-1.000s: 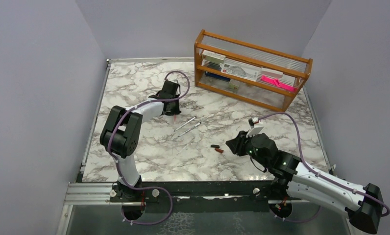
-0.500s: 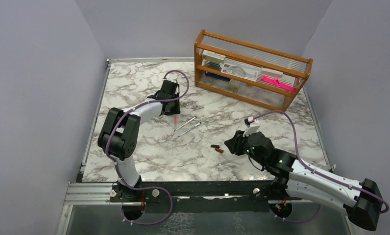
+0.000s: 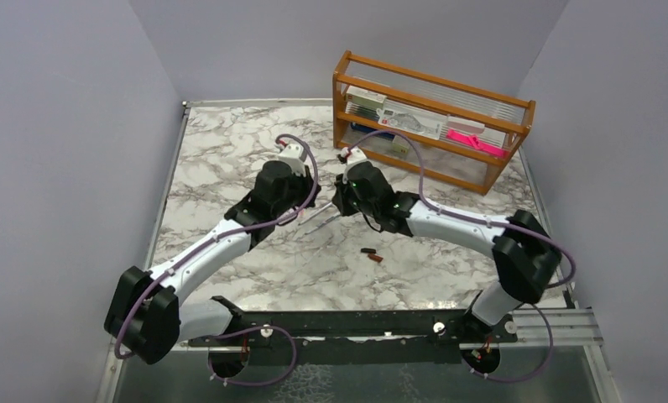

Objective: Insert the pens into the pen caps

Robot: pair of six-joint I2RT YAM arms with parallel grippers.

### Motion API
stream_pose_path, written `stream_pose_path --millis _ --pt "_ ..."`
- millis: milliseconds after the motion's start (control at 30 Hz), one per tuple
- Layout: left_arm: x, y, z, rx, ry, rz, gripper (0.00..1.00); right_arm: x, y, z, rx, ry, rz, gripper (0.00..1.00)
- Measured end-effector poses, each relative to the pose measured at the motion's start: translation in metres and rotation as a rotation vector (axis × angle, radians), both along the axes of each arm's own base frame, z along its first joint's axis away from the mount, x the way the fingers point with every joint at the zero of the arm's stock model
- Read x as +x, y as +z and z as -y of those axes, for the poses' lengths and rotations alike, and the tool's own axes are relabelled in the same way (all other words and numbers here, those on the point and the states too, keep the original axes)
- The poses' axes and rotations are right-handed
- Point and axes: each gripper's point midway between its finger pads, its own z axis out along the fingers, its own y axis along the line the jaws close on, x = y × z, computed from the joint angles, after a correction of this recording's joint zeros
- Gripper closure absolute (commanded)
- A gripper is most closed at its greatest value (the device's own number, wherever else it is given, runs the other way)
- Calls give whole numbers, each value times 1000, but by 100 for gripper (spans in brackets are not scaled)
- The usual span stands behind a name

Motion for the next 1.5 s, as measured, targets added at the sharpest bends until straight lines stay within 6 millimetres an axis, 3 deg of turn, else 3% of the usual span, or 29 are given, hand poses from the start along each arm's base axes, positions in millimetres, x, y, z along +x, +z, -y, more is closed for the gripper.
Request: stream_pose_path --millis 133,267,367,567,900,1067,1500 --pt "-50 -38 17 2 -86 -79 100 27 -15 -25 -28 28 -6 99" --pt "-85 -86 1 -7 -53 -196 100 41 -41 -35 -61 47 -41 99" --pt "-99 -108 -10 -30 -9 -254 100 48 -62 -36 -80 54 -75 99" --pt "-98 -112 -4 -105 24 -281 100 60 -89 -37 -85 66 -118 99" --pt "-107 -142 1 -111 37 -370 100 80 -103 -42 -84 73 -118 99" --pt "-110 -169 1 -69 56 -453 100 72 -114 -38 -88 89 -129 99" --pt "-76 -168 28 -91 65 -447 100 37 -116 -17 -56 121 -153 99"
